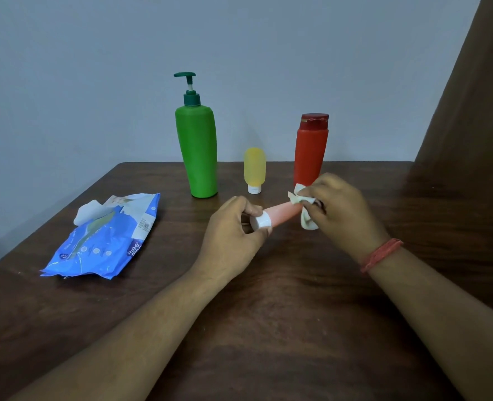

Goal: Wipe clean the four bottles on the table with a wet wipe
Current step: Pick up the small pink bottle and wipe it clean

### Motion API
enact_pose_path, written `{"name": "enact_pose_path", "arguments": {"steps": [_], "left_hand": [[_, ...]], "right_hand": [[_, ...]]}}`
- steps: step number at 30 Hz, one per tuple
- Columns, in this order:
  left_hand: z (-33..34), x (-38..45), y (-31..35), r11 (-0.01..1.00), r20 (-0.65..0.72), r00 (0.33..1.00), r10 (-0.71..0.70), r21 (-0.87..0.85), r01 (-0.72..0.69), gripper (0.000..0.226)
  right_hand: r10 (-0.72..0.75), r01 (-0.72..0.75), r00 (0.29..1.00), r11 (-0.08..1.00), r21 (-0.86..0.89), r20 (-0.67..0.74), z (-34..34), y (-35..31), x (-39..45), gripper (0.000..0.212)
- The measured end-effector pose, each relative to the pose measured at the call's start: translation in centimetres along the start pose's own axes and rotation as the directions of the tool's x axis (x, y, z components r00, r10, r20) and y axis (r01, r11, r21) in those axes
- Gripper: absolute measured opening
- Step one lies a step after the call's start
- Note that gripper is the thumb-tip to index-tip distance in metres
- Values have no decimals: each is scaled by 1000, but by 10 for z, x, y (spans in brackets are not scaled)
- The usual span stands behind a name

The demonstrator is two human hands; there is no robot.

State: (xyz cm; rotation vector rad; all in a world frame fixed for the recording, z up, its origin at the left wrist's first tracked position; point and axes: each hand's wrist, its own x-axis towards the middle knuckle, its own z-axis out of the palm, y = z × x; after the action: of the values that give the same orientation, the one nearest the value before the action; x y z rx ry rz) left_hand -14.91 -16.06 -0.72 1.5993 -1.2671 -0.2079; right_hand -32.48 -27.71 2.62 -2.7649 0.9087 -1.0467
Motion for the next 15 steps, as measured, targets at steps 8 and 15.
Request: {"name": "enact_pose_path", "arguments": {"steps": [8, 15], "left_hand": [[0, 0, -1, 998, -21, 998, 54, -15, -54, 28], [0, 0, -1, 998, -52, 997, 59, -35, -61, 32]], "right_hand": [[-183, 181, 978, 983, 30, 98, 7, -17, -3, 26], [-114, 113, 993, 992, 62, 8, 5, -16, -3, 26]]}}
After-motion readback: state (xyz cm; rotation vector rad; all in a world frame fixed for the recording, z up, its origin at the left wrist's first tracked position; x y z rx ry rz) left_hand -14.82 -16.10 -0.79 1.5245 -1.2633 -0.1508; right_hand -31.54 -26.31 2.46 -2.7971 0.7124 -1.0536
